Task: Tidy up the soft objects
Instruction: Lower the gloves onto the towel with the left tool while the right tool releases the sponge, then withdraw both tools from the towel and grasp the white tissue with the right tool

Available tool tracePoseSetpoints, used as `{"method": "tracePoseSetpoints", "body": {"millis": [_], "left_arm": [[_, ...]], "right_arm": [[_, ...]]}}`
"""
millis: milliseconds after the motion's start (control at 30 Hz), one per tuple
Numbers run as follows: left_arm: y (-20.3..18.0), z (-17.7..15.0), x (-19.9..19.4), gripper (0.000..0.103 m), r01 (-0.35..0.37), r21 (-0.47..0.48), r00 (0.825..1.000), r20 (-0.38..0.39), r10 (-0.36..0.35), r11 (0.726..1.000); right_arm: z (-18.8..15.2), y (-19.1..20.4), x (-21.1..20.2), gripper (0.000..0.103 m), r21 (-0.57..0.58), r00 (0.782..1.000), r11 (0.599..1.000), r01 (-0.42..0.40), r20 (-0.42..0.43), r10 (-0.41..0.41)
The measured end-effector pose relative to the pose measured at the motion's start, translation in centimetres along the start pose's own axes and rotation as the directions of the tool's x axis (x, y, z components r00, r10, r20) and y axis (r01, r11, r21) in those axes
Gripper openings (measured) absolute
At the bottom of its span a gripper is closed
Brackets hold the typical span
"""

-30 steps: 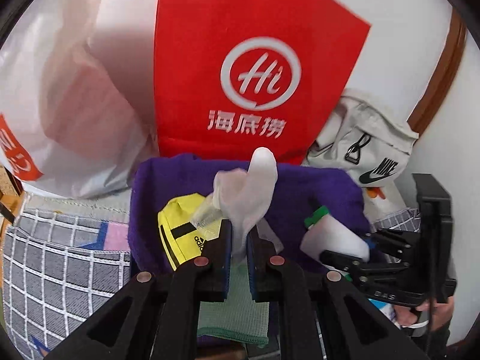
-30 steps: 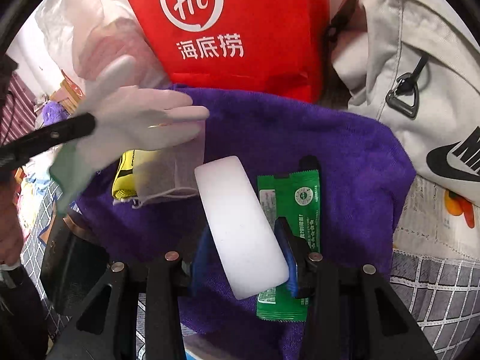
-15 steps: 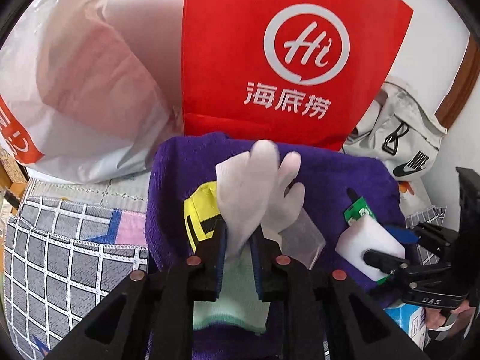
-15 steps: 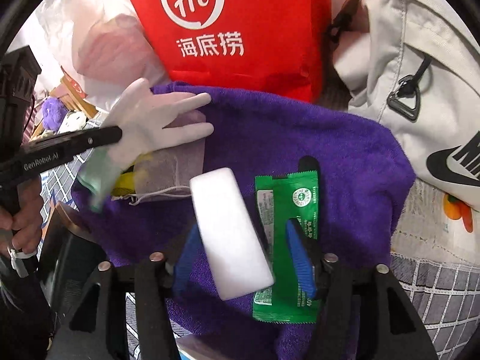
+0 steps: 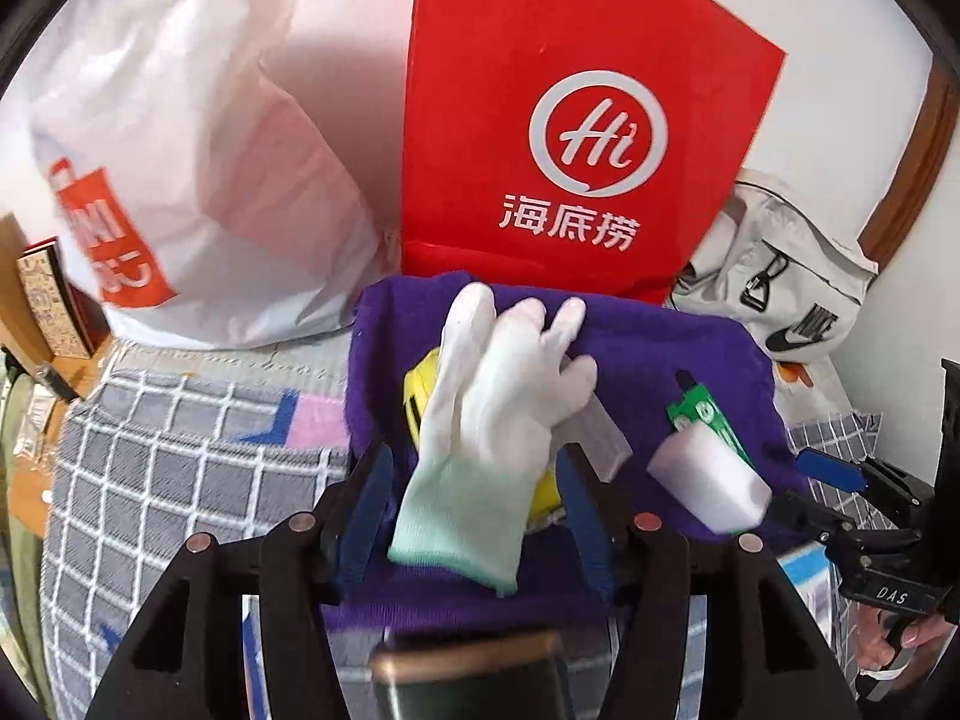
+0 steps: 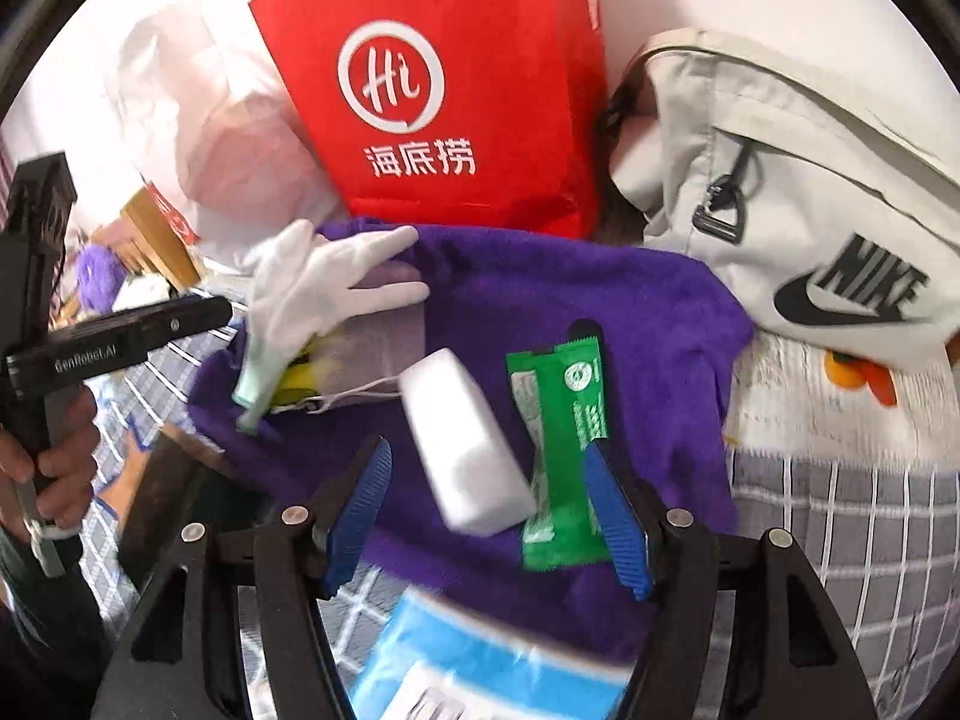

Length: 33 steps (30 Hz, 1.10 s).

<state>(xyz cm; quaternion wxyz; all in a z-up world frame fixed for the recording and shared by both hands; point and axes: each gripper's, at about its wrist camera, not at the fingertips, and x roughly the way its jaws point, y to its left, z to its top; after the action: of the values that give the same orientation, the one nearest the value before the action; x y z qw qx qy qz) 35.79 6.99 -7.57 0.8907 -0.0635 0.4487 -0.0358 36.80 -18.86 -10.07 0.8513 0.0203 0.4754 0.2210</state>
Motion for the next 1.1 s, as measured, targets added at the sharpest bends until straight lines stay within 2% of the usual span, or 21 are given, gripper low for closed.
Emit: {"method": "tracePoseSetpoints", "body": {"millis": [167, 333, 500, 567, 700, 833, 1000, 1100], "left_arm": [[-0.5, -2.2, -4.0, 0.055, -0.007, 0.012, 1.000, 0.028, 0.007, 1.000], [-0.1, -5.0, -7.2, 0.055, 0.016, -0.016, 0.999, 0.036, -0.015, 1.000], [0.8, -8.1, -9.4, 0.055, 0.022, -0.058, 0.999, 0.046, -0.019, 0.998], [1.2, -9.5, -9.9, 0.055, 0.025, -0.073, 0.999, 0.042, -0.022, 0.997], [1.6, -11.7, -10.0, 0.055, 0.029, -0.078, 0.999, 0.029, -0.027, 0.997], [1.6, -13.4, -9.9, 0.055, 0.017, -0.058, 1.000, 0.022, -0.015, 0.998], [2.8, -15.2, -9.7, 0.055, 0.024, -0.069, 1.000, 0.013, -0.024, 0.997], [3.6, -16.3, -9.5, 0.055, 0.036, -0.078, 0.999, 0.003, -0.036, 0.996]], "right_arm": [[-2.4, 1.9, -3.2, 0.066, -0.001, 0.999, 1.000, -0.026, 0.031, 0.026], [-5.2, 4.5, -6.1, 0.066, -0.033, 0.998, 0.999, -0.037, 0.051, 0.039], [-8.4, 7.6, -7.1, 0.064, -0.080, 0.996, 0.993, -0.083, 0.014, 0.085], [-9.6, 9.2, -7.0, 0.055, -0.126, 0.996, 0.988, -0.085, -0.012, 0.084], [-11.8, 11.9, -6.4, 0.052, -0.188, 0.996, 0.979, -0.081, -0.062, 0.071], [-13.2, 13.6, -5.1, 0.046, -0.246, 0.995, 0.969, -0.039, -0.101, 0.015], [-14.1, 15.4, -3.1, 0.045, -0.343, 0.986, 0.938, 0.047, -0.132, -0.097], [-14.6, 16.4, -1.7, 0.035, -0.407, 0.972, 0.907, 0.111, -0.144, -0.184]]}}
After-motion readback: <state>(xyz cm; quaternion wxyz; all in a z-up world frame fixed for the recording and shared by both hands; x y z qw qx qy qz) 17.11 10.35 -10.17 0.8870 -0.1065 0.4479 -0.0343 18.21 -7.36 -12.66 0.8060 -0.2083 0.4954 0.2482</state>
